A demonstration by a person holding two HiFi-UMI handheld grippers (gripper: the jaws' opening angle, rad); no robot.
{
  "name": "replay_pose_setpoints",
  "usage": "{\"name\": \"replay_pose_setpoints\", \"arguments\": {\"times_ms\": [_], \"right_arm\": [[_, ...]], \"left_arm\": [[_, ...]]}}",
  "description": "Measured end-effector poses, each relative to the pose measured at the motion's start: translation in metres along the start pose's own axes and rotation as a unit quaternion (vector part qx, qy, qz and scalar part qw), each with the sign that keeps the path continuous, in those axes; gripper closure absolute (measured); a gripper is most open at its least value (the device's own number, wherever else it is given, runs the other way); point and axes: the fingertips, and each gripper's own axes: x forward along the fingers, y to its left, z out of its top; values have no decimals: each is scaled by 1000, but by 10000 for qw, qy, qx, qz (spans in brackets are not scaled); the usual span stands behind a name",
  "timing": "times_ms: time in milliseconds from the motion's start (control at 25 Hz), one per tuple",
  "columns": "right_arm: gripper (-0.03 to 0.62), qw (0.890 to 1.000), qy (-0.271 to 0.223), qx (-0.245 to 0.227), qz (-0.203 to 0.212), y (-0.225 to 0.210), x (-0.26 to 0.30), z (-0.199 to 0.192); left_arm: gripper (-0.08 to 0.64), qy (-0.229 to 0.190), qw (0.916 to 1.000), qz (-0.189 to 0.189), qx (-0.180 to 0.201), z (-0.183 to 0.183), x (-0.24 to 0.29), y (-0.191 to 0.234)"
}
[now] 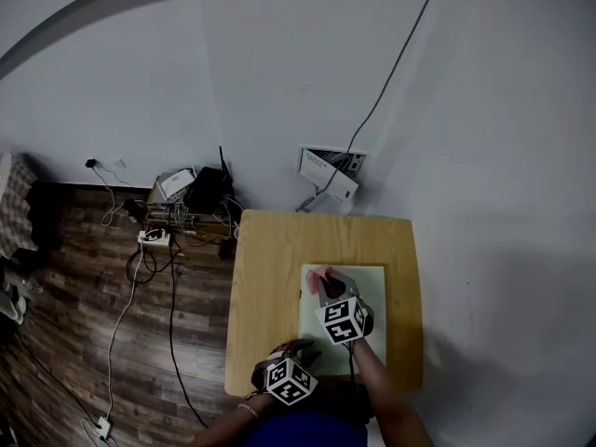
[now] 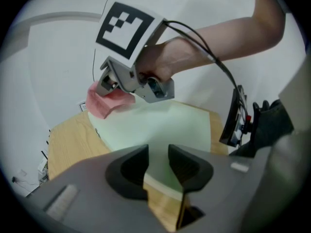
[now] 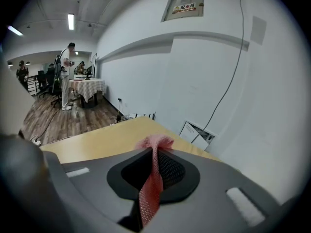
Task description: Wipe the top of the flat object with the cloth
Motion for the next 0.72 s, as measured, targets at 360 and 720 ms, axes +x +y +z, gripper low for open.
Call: {"name": "replay_pose_setpoints", "arguments": {"times_ms": [360, 720], "right_arm": [[569, 9979, 329, -491, 263, 21, 48, -11], [575, 9988, 115, -75, 476, 21, 63, -9]], "left_arm": [[433, 38, 10000, 65, -36, 0, 0, 2], [433, 25, 9999, 112, -120, 0, 2, 5]]}}
